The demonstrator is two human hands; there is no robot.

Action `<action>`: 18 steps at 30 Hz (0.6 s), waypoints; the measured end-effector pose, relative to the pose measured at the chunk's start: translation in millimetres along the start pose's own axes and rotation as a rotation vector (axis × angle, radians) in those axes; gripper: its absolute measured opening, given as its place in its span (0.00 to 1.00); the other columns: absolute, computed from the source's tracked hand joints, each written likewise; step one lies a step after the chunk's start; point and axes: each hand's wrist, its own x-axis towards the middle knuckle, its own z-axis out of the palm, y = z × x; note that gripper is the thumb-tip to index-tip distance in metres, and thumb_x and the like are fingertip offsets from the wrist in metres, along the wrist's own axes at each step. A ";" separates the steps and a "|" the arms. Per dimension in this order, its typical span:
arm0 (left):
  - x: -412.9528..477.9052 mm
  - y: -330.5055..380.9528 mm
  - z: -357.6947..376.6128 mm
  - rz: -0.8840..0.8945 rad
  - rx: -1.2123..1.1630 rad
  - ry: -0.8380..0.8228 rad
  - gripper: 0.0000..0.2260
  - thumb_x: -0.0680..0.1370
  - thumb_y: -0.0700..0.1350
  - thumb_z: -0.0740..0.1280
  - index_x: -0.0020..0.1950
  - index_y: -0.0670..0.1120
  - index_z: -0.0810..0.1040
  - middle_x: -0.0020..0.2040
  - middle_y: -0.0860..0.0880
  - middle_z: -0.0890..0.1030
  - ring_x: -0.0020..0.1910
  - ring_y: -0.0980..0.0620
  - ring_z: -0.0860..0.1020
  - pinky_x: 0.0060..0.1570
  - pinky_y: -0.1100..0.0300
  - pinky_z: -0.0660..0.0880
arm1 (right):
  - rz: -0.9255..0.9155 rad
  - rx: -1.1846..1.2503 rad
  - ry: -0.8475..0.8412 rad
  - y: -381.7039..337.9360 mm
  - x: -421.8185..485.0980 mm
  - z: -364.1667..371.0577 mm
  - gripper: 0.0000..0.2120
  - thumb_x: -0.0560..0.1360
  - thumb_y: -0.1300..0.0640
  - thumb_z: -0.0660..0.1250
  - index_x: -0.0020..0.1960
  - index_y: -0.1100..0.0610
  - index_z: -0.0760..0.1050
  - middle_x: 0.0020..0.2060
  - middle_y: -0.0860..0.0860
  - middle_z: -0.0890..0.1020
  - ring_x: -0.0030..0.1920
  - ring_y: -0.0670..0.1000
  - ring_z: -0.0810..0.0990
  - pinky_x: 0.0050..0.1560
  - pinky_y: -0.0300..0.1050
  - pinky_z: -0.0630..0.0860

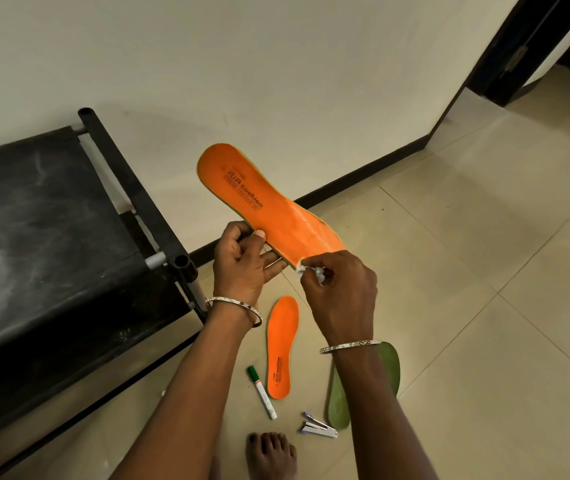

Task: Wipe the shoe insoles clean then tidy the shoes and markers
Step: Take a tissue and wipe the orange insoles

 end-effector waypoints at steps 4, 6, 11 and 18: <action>-0.2 -7.5 2.4 0.045 0.074 -0.007 0.05 0.83 0.39 0.62 0.50 0.47 0.74 0.42 0.46 0.82 0.40 0.48 0.84 0.36 0.55 0.80 | -0.070 0.064 0.005 -17.4 -3.3 9.5 0.06 0.72 0.59 0.72 0.47 0.52 0.85 0.43 0.48 0.84 0.43 0.49 0.81 0.43 0.49 0.80; -0.3 -8.9 3.3 0.081 0.134 0.002 0.06 0.83 0.38 0.62 0.48 0.48 0.75 0.39 0.46 0.81 0.37 0.50 0.83 0.35 0.56 0.79 | -0.093 0.053 -0.028 -20.1 -4.2 11.9 0.06 0.72 0.58 0.71 0.48 0.51 0.86 0.44 0.48 0.84 0.45 0.50 0.80 0.44 0.49 0.79; -0.8 -3.1 2.4 0.031 -0.013 0.032 0.03 0.83 0.38 0.62 0.51 0.45 0.74 0.53 0.35 0.81 0.44 0.43 0.86 0.37 0.55 0.82 | -0.051 0.007 -0.008 -10.0 -1.6 4.1 0.04 0.69 0.58 0.75 0.43 0.51 0.86 0.38 0.47 0.84 0.39 0.47 0.79 0.40 0.43 0.76; 1.9 -10.6 2.7 0.085 0.137 0.022 0.07 0.82 0.39 0.63 0.47 0.49 0.76 0.40 0.45 0.80 0.38 0.46 0.81 0.38 0.54 0.79 | -0.107 0.011 -0.064 -19.7 -4.1 10.5 0.06 0.72 0.57 0.72 0.48 0.51 0.86 0.43 0.49 0.83 0.44 0.51 0.79 0.44 0.49 0.78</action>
